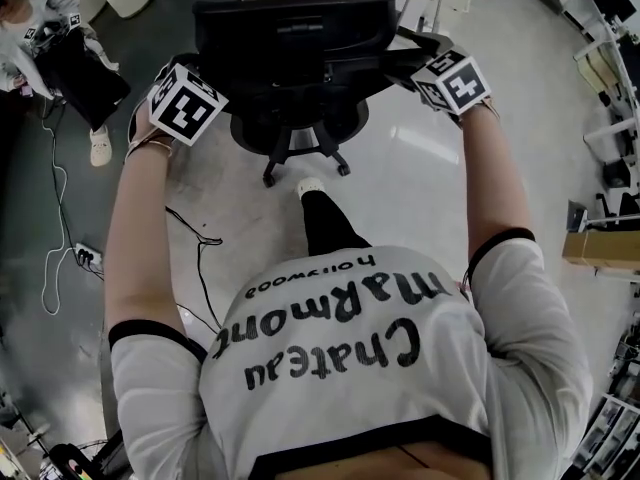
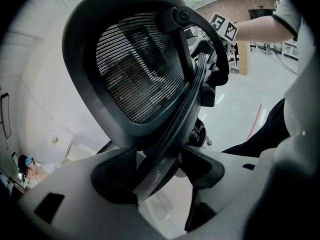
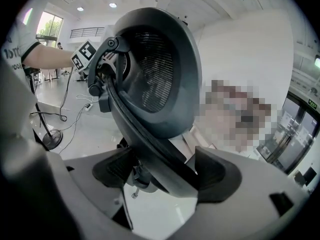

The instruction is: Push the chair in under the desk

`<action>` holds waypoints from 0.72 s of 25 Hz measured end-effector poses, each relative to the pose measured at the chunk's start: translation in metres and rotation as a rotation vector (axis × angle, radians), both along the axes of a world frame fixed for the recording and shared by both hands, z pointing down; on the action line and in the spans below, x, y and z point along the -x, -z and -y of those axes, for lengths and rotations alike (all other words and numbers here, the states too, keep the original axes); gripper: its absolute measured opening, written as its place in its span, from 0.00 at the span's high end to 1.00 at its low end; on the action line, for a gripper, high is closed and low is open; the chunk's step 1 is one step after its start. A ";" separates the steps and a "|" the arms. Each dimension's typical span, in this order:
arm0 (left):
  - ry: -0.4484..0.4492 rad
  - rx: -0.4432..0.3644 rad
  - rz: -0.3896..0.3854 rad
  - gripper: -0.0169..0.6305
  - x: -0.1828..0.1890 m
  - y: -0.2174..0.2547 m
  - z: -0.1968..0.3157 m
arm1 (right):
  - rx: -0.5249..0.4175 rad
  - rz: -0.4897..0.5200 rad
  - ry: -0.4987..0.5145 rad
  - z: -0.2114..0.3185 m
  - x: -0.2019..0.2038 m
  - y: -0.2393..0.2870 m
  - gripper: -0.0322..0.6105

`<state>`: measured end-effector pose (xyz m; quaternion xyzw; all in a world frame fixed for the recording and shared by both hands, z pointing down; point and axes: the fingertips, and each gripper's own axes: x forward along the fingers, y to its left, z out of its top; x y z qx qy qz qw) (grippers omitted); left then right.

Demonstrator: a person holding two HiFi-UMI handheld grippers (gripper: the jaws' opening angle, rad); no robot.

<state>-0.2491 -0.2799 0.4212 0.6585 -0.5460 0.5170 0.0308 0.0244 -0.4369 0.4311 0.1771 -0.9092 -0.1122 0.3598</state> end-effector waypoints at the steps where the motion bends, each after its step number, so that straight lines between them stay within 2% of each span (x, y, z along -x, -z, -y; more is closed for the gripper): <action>1: 0.002 -0.001 0.002 0.54 -0.001 0.000 -0.001 | -0.001 0.005 0.002 -0.001 -0.001 0.000 0.37; 7: 0.040 0.013 0.006 0.54 -0.018 0.001 -0.024 | -0.016 0.022 0.037 -0.015 -0.013 0.002 0.36; 13: 0.059 0.018 0.013 0.54 -0.002 0.006 -0.014 | -0.025 0.029 0.050 0.000 0.007 0.006 0.36; 18: 0.080 0.027 0.006 0.54 -0.008 0.011 -0.028 | -0.012 0.021 0.076 -0.008 0.005 0.011 0.36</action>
